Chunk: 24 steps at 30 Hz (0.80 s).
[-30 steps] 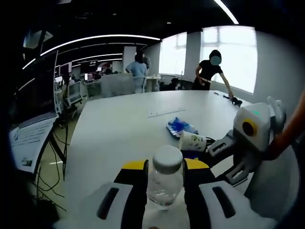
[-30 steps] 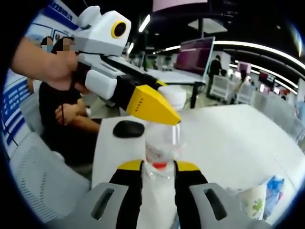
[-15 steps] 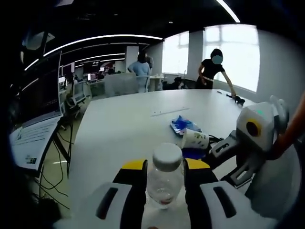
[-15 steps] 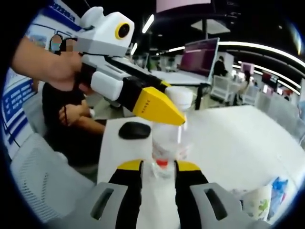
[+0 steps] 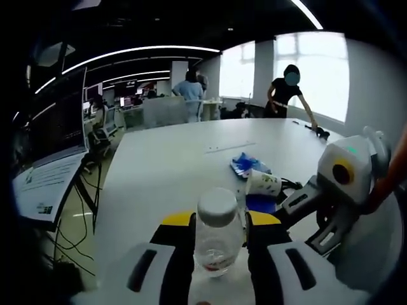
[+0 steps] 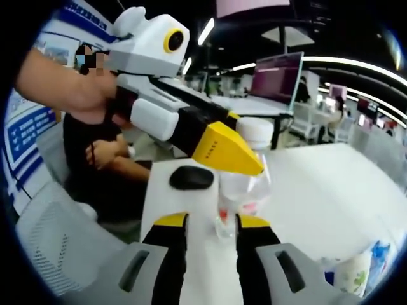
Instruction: Arrange the tabletop items into an orderly group along one side of the table until the central work area is clear of visible clutter.
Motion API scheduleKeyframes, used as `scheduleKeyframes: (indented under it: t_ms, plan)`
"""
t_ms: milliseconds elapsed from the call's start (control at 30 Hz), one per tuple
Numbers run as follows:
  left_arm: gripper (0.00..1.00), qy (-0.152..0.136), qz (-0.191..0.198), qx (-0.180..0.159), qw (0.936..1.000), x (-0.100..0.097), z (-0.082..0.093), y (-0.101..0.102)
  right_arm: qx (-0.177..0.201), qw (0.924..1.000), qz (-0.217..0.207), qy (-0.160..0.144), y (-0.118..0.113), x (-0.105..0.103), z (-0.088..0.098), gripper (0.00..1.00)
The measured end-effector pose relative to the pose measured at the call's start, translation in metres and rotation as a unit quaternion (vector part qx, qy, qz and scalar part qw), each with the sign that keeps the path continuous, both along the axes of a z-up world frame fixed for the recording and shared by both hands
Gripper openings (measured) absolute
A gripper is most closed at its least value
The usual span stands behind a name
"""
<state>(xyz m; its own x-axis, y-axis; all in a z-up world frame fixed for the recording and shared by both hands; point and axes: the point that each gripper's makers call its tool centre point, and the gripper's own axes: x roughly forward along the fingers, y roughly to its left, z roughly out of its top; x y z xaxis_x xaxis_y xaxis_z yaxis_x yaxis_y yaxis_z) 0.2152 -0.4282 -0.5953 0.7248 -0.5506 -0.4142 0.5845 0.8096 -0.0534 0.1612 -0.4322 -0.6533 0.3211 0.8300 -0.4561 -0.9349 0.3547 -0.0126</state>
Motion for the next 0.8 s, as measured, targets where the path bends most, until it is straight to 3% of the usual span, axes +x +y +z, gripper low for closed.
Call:
scheduleKeyframes:
  t_ms: [233,533,800]
  plan:
    - [0.44,-0.005,0.019,0.006,0.9998,0.001,-0.005,0.006,-0.002,0.9999,-0.013,0.002,-0.014,0.004,-0.001,0.33]
    - [0.63,-0.013,0.044,0.007,0.9989,0.006,-0.008,0.008,0.015,0.9993,-0.033,0.005,-0.027,0.013,0.010,0.51]
    - [0.71,-0.011,0.058,0.008,0.9982,0.002,-0.016,0.008,0.022,0.9993,-0.029,-0.001,-0.035,0.012,0.022,0.64]
